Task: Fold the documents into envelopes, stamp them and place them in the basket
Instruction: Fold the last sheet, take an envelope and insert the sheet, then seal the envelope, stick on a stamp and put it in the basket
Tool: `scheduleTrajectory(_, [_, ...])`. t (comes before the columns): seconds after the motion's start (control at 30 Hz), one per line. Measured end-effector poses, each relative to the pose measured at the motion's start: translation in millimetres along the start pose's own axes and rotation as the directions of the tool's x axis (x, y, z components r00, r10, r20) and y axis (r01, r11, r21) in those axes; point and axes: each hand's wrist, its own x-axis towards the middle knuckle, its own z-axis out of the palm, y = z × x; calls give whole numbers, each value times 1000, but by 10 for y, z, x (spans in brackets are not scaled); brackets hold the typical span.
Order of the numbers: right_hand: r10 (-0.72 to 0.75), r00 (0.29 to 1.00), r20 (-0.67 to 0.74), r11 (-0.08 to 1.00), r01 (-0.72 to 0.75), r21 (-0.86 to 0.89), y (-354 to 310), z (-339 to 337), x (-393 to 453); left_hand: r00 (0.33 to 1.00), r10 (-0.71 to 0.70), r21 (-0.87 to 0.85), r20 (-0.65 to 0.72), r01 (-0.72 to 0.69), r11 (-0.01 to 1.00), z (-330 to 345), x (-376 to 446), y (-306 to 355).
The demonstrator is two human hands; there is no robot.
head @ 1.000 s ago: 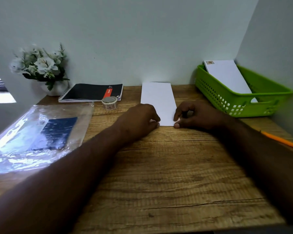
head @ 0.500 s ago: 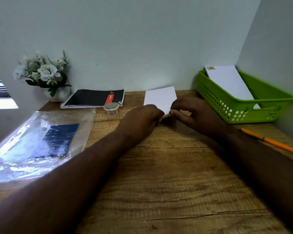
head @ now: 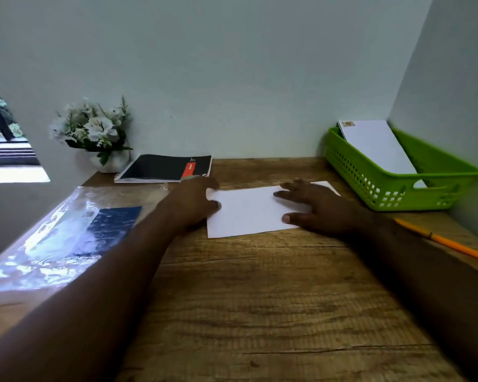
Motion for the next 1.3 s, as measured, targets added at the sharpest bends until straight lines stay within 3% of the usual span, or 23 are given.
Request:
scheduleTrajectory(0.07, [54,992,112,998,-58,33,7,60,10,1000,28,225,2,-28,974,-5,-30,22])
scheduleTrajectory(0.2, [94,987,127,995,-98,30,-26,85,39,940,251,111,-231,-231,967,111,-107,203])
scheduleTrajectory(0.3, [92,993,74,993,-86,-84,-117,53,29,958,282,156,-50,-271,950,356,-122,323])
scheduleTrajectory(0.43, [96,995,20,987,-93,-134,-191,31,26,959,157,332,235,-232,914,505,-40,301])
scheduleTrajectory(0.63, [160,965,207,981,-132,-145,-127,90,81,951,128,376,283,-233,897,500,5,273])
scheduleTrajectory(0.9, [210,937,278,965,-153,-213,-135,110,99,943,107,366,314,-224,903,494,15,288])
scheduleTrajectory(1.0, [210,940,267,967,-159,-201,-146,102,93,963,189,274,190,-237,932,435,-32,273])
scheduleTrajectory(1.1, [206,943,261,969,-160,-188,-195,88,68,934,286,277,-215,-223,935,258,-4,170])
scheduleTrajectory(1.17, [199,947,252,973,-159,-169,-257,96,46,907,198,322,-373,-74,944,121,56,52])
scheduleTrajectory(1.3, [158,967,199,982,-133,-133,-378,122,41,940,-9,375,-340,144,916,-26,121,-152])
